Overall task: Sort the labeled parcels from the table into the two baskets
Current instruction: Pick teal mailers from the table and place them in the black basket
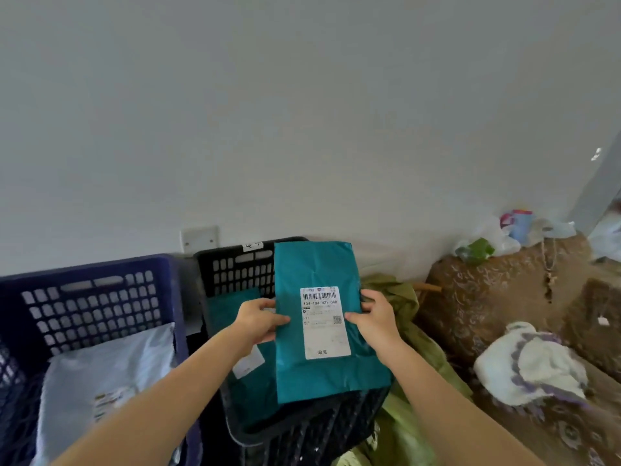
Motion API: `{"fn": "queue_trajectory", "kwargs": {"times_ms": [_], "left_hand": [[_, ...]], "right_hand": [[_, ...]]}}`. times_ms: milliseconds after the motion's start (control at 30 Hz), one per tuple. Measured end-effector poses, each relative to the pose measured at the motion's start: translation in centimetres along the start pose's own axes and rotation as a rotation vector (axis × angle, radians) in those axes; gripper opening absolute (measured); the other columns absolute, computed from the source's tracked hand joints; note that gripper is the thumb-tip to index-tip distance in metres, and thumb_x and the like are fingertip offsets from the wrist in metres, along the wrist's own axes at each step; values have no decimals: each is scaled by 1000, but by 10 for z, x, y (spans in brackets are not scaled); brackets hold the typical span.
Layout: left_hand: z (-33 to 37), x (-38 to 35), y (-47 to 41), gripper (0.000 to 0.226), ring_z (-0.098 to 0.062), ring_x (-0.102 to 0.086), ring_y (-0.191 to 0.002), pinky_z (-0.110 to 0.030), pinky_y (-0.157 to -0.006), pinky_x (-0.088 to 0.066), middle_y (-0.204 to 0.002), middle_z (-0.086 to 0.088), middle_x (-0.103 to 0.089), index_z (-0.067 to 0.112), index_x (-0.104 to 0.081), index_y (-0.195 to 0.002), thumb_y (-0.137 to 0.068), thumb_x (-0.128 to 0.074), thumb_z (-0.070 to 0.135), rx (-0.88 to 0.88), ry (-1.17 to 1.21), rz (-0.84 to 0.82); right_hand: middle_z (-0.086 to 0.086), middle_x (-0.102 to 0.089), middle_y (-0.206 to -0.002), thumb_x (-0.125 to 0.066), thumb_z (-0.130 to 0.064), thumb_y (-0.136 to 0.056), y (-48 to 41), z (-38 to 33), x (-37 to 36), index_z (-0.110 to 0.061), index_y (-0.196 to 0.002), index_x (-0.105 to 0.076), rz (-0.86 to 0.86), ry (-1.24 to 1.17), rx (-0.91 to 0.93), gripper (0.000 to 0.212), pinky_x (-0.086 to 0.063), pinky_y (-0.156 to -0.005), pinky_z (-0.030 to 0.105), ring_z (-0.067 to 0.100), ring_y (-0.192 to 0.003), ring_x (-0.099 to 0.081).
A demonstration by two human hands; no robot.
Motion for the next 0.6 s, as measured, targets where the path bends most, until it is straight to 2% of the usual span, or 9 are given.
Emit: {"fn": "queue_trajectory", "kwargs": {"times_ms": [67, 167, 267, 400, 500, 600], "left_hand": [[2, -6, -14, 27, -12, -67, -50, -20, -39, -49, -80, -7, -66, 10, -55, -91, -80, -68, -11, 13, -5, 65], [1, -12, -33, 37, -15, -66, -65, -19, -40, -49, -86, -6, -65, 8, -56, -109, -80, -71, -7, 9, -29, 162], [-4, -16, -49, 47, -14, -64, -66, -18, -39, -48, -84, -5, -63, 5, -54, -122, -80, -71, -6, 30, -67, 239], [-16, -17, -76, 49, -15, -64, -67, -19, -39, -47, -82, -4, -63, 3, -52, -126, -82, -70, -3, 77, -113, 310], [-28, -16, -103, 49, -22, -66, -79, -25, -48, -49, -94, -9, -65, 5, -53, -127, -82, -71, -1, 105, -139, 340], [-42, -16, -127, 50, -28, -65, -87, -28, -52, -47, -101, -13, -65, 6, -54, -127, -81, -72, 0, 143, -158, 345]], "right_hand": [[2, -60, -105, -72, 0, -80, -26, 4, -2, -11, -126, -45, -80, 15, 12, 54, -45, -56, 11, 2, -84, -57], [6, -60, -115, -74, -2, -79, -59, 11, -10, -12, -126, -44, -180, 41, 42, 57, -48, -66, 14, 10, -92, -60], [8, -57, -123, -74, -2, -79, -81, 19, -22, -12, -129, -42, -238, 78, 74, 60, -52, -85, 26, 19, -107, -58], [8, -52, -129, -74, -4, -79, -99, 33, -41, -14, -133, -39, -291, 133, 111, 65, -47, -99, 37, 21, -118, -51], [6, -47, -132, -72, -8, -81, -112, 46, -54, -14, -136, -38, -290, 190, 135, 65, -42, -98, 29, 20, -121, -47], [5, -42, -132, -70, -14, -85, -120, 60, -66, -16, -138, -38, -306, 266, 140, 62, -33, -90, 18, 13, -114, -42]]}}
Point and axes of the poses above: each hand's wrist, its own y-axis away from the middle knuckle, its own x-axis out of the back of the hand, z = x × y, the point moved 2 cm from there along -y, towards the middle knuckle
